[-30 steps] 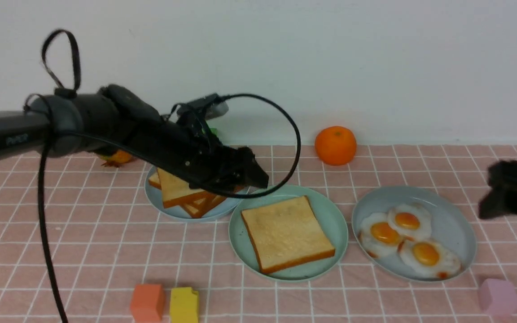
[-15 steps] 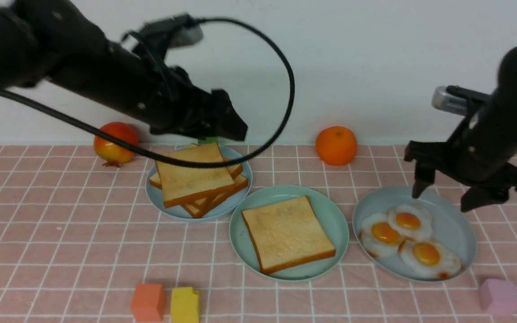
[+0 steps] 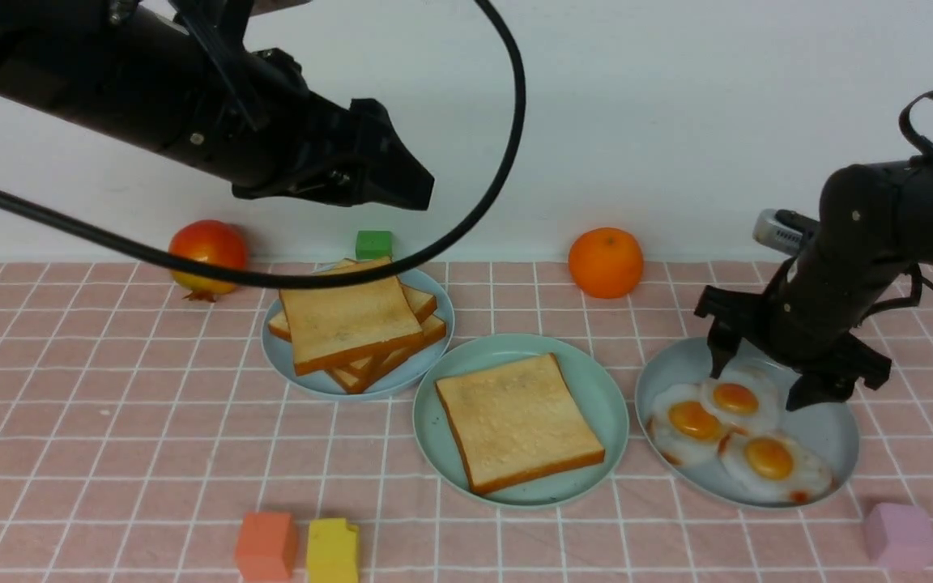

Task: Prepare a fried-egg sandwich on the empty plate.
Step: Use the right arm to grab a fried egg

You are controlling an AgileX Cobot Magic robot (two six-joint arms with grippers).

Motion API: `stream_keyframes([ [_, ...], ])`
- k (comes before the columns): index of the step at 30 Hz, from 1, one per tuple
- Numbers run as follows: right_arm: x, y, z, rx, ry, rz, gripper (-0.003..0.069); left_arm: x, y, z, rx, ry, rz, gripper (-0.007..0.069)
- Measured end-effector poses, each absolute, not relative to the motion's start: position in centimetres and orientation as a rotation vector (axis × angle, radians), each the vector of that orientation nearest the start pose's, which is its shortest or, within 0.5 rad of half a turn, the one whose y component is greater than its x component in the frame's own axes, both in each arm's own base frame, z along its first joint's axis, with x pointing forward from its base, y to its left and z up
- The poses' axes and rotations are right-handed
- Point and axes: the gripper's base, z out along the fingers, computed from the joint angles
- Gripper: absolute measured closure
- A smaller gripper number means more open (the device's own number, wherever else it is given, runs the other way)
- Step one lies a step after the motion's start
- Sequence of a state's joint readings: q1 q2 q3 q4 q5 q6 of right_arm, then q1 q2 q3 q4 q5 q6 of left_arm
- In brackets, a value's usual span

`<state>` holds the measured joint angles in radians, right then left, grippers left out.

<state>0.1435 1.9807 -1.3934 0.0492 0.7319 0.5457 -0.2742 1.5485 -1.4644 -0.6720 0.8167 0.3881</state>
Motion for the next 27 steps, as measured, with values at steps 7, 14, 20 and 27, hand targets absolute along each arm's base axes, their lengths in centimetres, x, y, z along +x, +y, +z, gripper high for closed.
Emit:
stream_keyframes([
  [7, 41.0, 5.5, 18.2, 0.663, 2.706, 0.246, 0.0064, 32.1, -13.4, 37.7, 0.434, 2.237, -0.752, 0.0035],
  [14, 41.5, 4.4, 18.3, 0.741, 2.635, 0.277, 0.0067, 32.3, -13.5, 37.4, 0.434, 2.25, -0.762, 0.0035],
  [20, 41.8, 4.5, 16.7, 0.752, 2.666, 0.263, 0.0067, 32.3, -13.5, 37.4, 0.432, 2.249, -0.765, 0.0035],
  [27, 42.3, 4.5, 15.4, 0.753, 2.679, 0.274, 0.0079, 32.3, -13.5, 37.4, 0.432, 2.248, -0.767, 0.0035],
])
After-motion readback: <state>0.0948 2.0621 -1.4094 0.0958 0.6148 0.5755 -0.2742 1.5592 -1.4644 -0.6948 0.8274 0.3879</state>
